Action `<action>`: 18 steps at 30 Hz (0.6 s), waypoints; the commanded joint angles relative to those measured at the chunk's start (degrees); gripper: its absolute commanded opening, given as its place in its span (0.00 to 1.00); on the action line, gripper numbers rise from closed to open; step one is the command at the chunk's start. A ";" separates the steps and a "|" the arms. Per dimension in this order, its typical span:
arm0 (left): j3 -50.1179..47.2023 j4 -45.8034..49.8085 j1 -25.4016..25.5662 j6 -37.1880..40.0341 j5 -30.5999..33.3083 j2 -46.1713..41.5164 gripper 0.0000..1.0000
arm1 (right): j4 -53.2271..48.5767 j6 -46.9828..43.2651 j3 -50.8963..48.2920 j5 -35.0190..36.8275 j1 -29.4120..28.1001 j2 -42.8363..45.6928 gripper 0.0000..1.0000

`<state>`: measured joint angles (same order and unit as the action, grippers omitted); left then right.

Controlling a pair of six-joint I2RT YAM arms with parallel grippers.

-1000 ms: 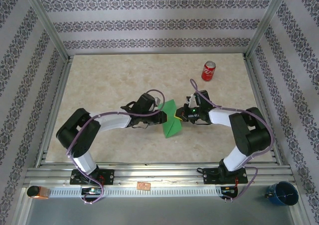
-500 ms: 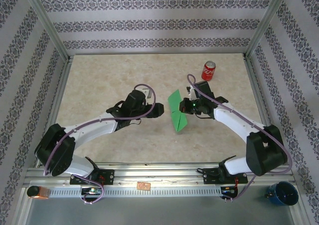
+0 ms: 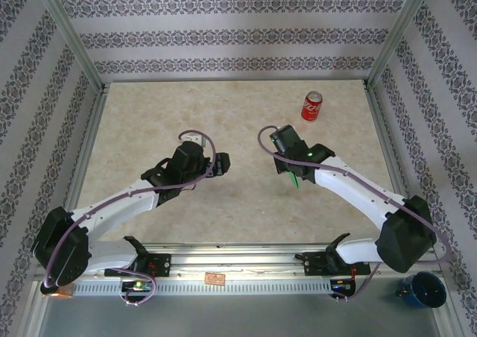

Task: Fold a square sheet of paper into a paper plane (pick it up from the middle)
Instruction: Turn over the paper at the center of the table.

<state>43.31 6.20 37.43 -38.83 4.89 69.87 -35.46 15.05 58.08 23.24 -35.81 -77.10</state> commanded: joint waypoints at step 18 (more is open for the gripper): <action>-9.65 1.45 -6.62 -9.68 0.21 -14.33 1.00 | -4.27 5.70 14.41 -5.99 -10.95 -26.92 0.09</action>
<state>34.83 9.41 31.48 -46.02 5.98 55.61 -38.83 18.26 69.47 26.76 -46.39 -102.45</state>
